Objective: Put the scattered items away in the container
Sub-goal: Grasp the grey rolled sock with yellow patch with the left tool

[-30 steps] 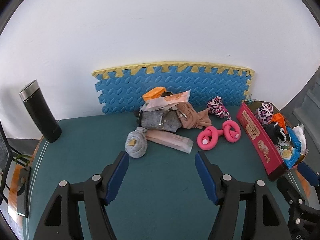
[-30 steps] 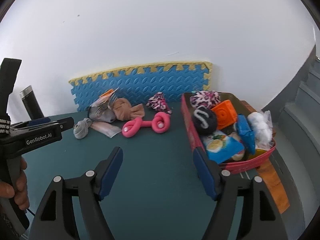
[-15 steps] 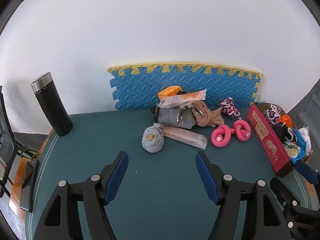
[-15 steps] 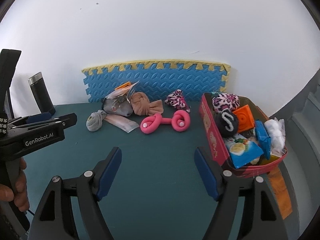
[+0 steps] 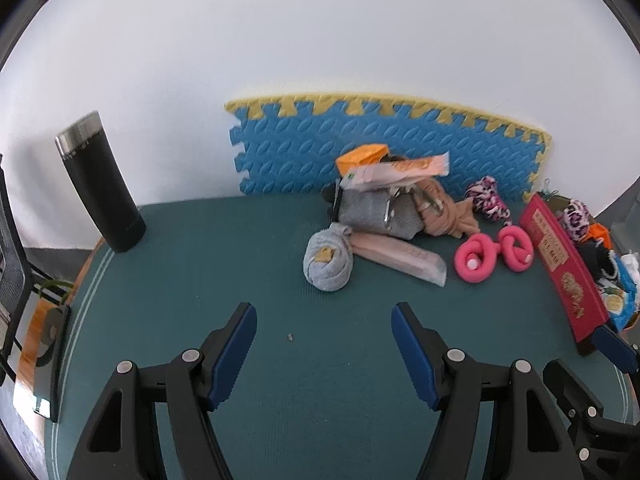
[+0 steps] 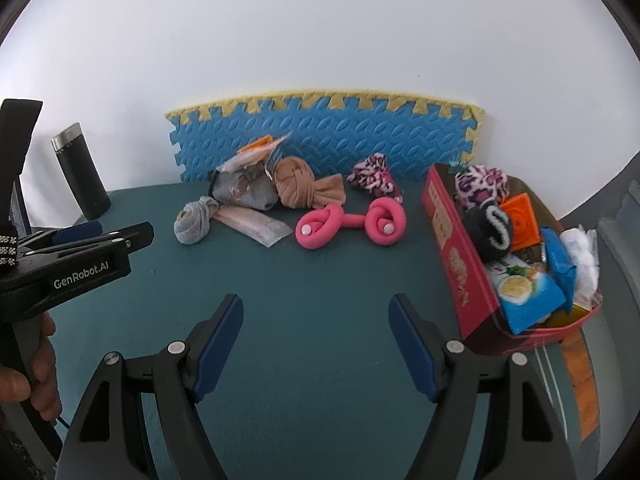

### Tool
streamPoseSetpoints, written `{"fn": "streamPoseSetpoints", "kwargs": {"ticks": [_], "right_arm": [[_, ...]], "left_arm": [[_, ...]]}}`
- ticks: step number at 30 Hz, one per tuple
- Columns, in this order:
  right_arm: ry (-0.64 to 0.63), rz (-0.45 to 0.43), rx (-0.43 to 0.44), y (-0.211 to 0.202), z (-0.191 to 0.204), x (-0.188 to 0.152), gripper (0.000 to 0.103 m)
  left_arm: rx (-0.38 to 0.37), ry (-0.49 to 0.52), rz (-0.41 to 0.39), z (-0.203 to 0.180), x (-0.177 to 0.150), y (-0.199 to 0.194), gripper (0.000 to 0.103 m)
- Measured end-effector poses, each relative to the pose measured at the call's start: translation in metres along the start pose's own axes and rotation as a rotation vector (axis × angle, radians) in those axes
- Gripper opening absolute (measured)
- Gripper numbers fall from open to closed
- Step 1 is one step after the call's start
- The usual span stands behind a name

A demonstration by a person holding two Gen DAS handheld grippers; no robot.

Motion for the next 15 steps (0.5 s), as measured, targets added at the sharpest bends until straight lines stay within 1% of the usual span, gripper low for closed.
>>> {"fn": "streamPoseSetpoints", "kwargs": {"ticks": [3,6,8,10,15], "right_arm": [[0.01,0.039,-0.002,0.015,-0.002,-0.004,0.078],[0.024,0.067,0.008,0.028,-0.005,-0.01,0.078],[0.027,0.078,0.013,0.034,-0.005,-0.013,0.078],[0.029,0.085,0.017,0.039,-0.006,-0.015,0.078],[0.042,0.1,0.029,0.053,-0.007,-0.019,0.078]], "left_arm": [[-0.021,-0.01,0.054,0.001,0.0,0.02,0.071],[-0.065,-0.04,0.11,0.003,0.003,0.042,0.071],[-0.1,-0.067,0.133,0.005,0.008,0.055,0.071],[-0.121,-0.082,0.134,0.003,0.013,0.064,0.071],[-0.134,-0.074,0.11,-0.005,0.032,0.084,0.071]]}}
Point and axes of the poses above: each gripper's, at about its wrist camera, not at the fingertips, and y roughly the way its jaws point, z to its left, x to its top, the point moved 3 cm from there along y, roughly the way its jaws point, and after that the axes turned 5 degrees about -y, right-handed, at the moved point
